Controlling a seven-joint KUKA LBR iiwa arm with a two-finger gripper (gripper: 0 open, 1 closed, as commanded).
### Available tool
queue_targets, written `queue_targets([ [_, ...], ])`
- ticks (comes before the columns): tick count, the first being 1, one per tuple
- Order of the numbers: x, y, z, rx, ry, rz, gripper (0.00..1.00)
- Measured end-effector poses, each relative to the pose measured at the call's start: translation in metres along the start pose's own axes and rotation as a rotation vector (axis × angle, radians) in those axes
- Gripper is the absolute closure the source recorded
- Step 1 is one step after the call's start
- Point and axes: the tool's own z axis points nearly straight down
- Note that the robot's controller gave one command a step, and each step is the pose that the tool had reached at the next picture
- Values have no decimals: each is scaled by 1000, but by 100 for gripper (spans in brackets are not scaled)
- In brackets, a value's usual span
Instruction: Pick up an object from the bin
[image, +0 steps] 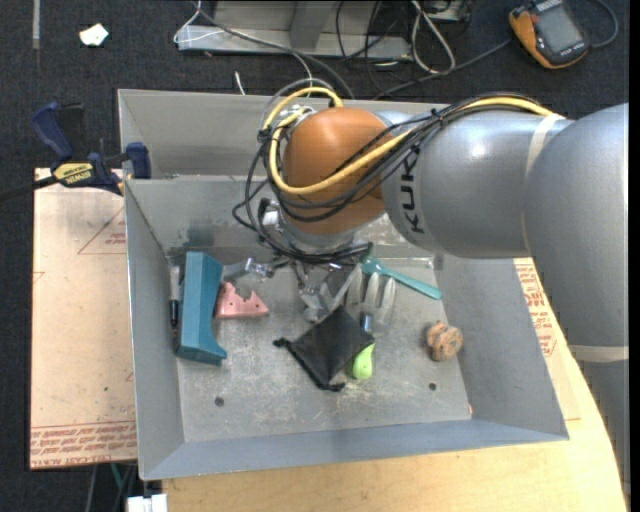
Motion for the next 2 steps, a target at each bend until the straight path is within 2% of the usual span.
queue_targets([
  [1,45,14,-2,-5,3,26,0],
  [2,39,11,-5,-2,-2,-18,0],
])
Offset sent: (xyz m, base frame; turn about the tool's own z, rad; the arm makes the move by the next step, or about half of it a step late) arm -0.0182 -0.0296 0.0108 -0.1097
